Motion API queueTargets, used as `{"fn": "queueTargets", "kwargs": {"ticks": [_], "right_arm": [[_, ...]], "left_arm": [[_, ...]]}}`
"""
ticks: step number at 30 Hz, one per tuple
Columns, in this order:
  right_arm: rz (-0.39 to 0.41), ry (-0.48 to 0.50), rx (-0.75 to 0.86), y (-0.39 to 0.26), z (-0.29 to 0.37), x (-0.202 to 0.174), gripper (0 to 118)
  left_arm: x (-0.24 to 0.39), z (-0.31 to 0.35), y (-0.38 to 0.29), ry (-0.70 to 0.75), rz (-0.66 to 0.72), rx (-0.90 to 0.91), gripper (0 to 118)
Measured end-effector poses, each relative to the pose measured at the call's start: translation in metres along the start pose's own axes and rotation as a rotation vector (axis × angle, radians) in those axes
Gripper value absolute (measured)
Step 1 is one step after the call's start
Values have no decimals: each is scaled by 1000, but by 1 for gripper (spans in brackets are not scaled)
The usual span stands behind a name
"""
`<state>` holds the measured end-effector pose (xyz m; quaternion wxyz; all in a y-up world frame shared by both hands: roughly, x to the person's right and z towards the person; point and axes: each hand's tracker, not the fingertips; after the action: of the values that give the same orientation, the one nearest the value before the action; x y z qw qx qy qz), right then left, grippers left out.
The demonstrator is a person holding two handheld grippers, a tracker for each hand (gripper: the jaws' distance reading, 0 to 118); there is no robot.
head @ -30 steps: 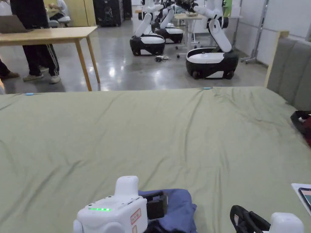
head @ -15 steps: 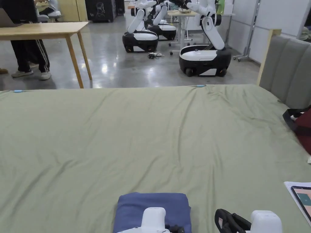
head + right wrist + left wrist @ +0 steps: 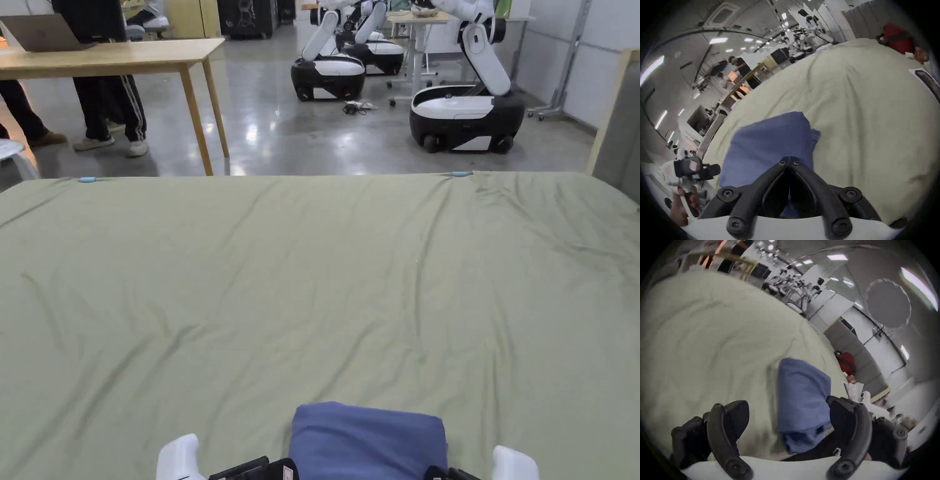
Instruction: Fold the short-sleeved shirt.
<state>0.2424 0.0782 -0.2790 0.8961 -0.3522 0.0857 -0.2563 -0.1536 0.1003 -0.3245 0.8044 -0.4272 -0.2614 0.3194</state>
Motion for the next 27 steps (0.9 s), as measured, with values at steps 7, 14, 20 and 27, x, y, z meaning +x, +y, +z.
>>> {"fn": "queueTargets", "kwargs": {"ticks": [7, 14, 20, 27], "right_arm": [[-8, 16, 21, 4, 3, -2, 2], [33, 26, 57, 6, 11, -20, 2], [135, 39, 72, 12, 23, -60, 2], [173, 45, 56, 2, 14, -112, 2]], "left_arm": [[-12, -70, -9, -343, 291, -55, 102], [15, -81, 0, -152, 195, -115, 21], [-31, 11, 57, -18, 7, -62, 21], [-143, 171, 142, 252, -24, 38, 21]]}}
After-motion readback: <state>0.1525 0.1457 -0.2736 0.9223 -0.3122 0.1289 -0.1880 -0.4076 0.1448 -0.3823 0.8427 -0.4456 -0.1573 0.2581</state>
